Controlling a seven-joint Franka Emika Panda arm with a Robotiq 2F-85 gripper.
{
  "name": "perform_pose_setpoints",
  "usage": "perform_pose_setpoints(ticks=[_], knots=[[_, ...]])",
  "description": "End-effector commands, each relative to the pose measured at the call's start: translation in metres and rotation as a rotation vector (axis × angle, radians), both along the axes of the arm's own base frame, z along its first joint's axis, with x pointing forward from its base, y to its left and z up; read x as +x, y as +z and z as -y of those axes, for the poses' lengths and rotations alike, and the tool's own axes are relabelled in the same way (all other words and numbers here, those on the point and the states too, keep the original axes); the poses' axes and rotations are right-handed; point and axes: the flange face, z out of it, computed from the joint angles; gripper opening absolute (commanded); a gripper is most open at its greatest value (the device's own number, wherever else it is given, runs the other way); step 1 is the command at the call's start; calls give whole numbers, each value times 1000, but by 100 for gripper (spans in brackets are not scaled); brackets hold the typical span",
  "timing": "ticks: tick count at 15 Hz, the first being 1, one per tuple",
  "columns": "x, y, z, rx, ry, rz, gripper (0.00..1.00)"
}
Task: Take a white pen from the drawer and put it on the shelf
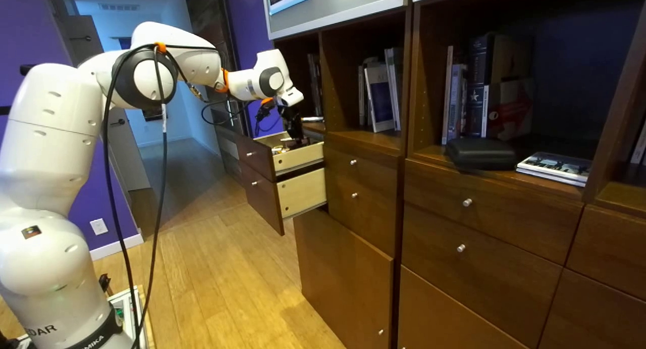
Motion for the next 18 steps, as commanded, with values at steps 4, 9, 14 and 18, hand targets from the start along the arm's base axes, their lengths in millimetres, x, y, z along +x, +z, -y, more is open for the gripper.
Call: perform_pose_setpoints(ticks=[4, 9, 14, 18], knots=[[4, -14, -25, -65, 2, 77, 36], [7, -23, -37, -111, 10, 128, 32], [14, -31, -42, -142, 19, 129, 39], [21, -42, -44, -137, 13, 99, 40]])
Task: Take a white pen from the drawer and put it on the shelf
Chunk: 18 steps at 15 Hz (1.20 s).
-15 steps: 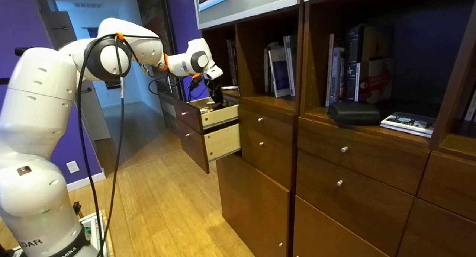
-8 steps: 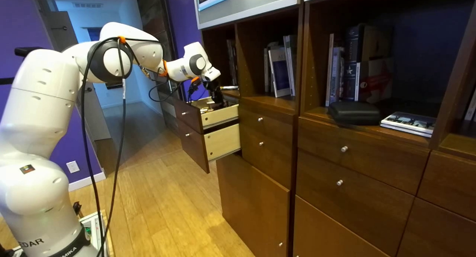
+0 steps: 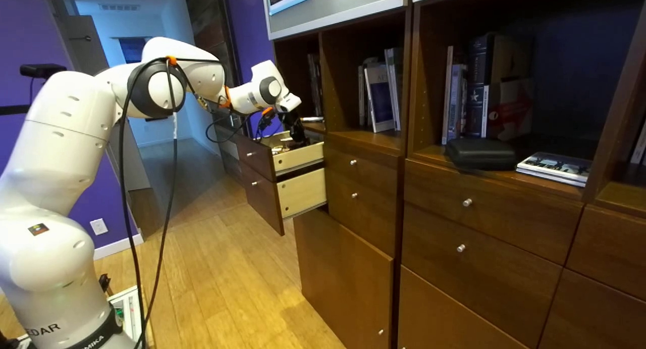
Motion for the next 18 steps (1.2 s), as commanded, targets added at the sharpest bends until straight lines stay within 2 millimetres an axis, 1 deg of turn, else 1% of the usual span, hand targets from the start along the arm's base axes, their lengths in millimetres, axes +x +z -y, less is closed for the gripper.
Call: perform_pose_setpoints(ticks=[1, 3, 4, 7, 8, 9, 11, 13, 14, 15, 16, 17, 18], knots=[[10, -15, -9, -8, -26, -13, 42], [13, -17, -8, -11, -31, -28, 44], [14, -19, -8, -11, -32, -33, 43], [16, -31, -11, -26, -25, -70, 48], [16, -33, -12, -27, -22, -80, 47], [18, -34, -13, -30, -19, -82, 49], [18, -35, -15, -35, -10, -92, 49], [20, -34, -17, -38, -4, -97, 31], [20, -34, -17, -42, -1, -100, 27], [20, -35, -16, -43, 6, -107, 14], [20, -34, -17, -49, 10, -110, 5], [19, -32, -18, -51, 14, -114, 1], [19, -29, -18, -51, 17, -118, 3]])
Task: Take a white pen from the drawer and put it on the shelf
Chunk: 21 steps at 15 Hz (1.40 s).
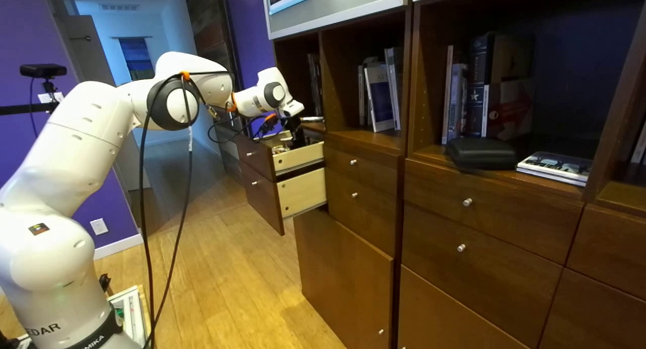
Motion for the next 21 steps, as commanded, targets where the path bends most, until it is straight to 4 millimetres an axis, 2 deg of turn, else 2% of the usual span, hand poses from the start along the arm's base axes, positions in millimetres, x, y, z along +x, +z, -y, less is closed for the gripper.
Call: perform_pose_setpoints(ticks=[1, 8, 11, 15, 21], knots=[[3, 3, -6, -2, 17, -24, 4], [-4, 44, 2, -2, 27, -48, 5], [-11, 53, 2, 17, 42, -117, 5], [-28, 66, -1, 59, 97, -233, 5], [-64, 108, -18, 25, 254, -289, 5]])
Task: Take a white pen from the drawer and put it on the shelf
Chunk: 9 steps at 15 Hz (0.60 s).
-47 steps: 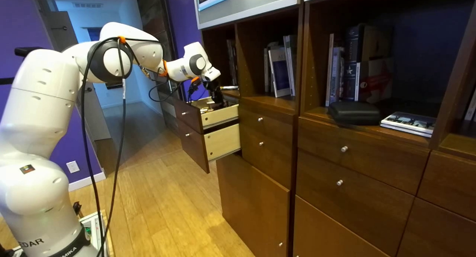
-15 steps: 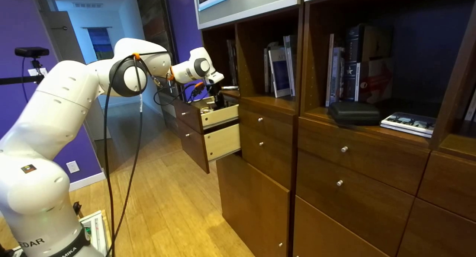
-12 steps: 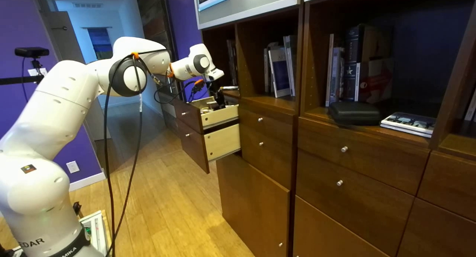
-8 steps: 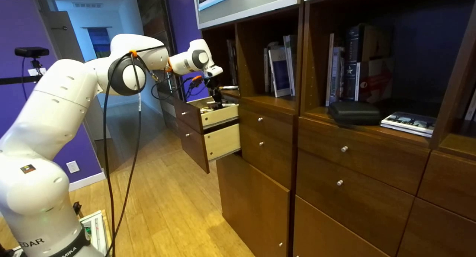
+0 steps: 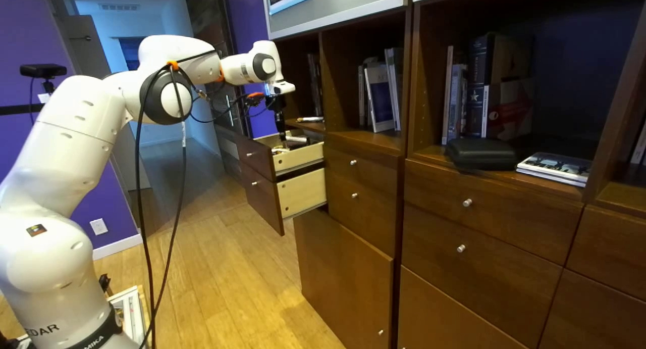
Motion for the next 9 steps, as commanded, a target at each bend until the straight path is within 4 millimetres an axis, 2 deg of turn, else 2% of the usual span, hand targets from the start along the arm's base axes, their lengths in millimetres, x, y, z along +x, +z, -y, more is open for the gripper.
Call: perform_pose_setpoints(ticks=[1, 4, 6, 9], knots=[[-27, 33, -12, 6, 102, -32, 5], [-45, 51, -26, -2, 175, -33, 5], [-45, 61, -36, -7, 185, 30, 5], [-34, 64, -41, -14, 187, 117, 5]])
